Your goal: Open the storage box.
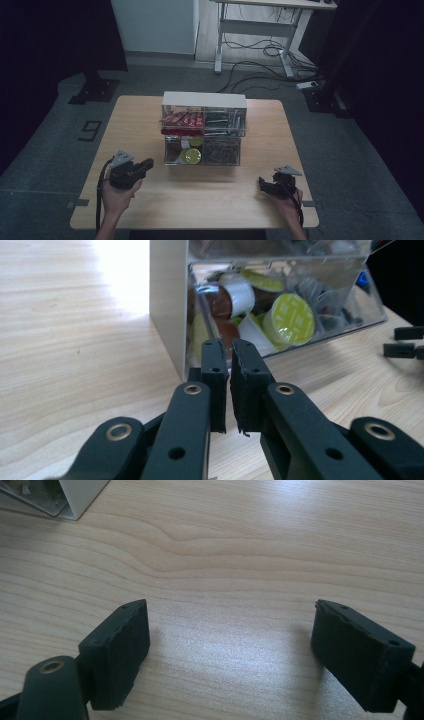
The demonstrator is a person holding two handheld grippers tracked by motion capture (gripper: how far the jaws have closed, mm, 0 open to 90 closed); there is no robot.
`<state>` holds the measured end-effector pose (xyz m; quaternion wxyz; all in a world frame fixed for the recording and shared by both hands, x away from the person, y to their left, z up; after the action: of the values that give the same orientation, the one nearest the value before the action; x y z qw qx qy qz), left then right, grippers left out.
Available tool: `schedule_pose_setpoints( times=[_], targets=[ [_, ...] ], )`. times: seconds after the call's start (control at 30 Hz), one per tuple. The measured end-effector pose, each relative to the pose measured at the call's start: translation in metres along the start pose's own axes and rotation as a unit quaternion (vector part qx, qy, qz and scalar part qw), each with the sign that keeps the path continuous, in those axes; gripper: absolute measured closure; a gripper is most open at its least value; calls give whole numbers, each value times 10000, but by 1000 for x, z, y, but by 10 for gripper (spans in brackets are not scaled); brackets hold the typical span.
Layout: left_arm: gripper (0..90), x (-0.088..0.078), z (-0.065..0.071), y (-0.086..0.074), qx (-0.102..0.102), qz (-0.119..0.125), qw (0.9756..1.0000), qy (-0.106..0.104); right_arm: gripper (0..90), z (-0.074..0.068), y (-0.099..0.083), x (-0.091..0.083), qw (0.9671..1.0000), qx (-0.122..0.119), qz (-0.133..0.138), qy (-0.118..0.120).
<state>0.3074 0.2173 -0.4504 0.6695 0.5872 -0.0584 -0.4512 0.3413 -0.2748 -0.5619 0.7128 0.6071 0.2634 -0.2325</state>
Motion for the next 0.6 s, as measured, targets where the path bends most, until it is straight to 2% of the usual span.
schedule_pose_setpoints(
  times=[0.2,0.43,0.6],
  targets=[
    [884,0,6,11,76,20,9999,-93,157,0,0,0,10000,1,1,-3],
    [900,0,18,31,240,94,9992,-311,157,0,0,0,10000,0,9,-10],
    [900,-1,23,39,297,151,9988,-361,157,1,0,0,10000,4,9,-15]
  ],
)
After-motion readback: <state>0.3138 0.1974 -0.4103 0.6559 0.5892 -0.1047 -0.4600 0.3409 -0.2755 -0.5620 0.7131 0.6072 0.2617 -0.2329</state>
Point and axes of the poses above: each handheld gripper's, and its own axes: x roughly forward along the jaws, y roughly out of its top, z roughly to its right, the point moved 1 cm from there along x, roughly forward along the jaws, and after that the axes turned 12 degrees about -y, right-handed, at the moved point
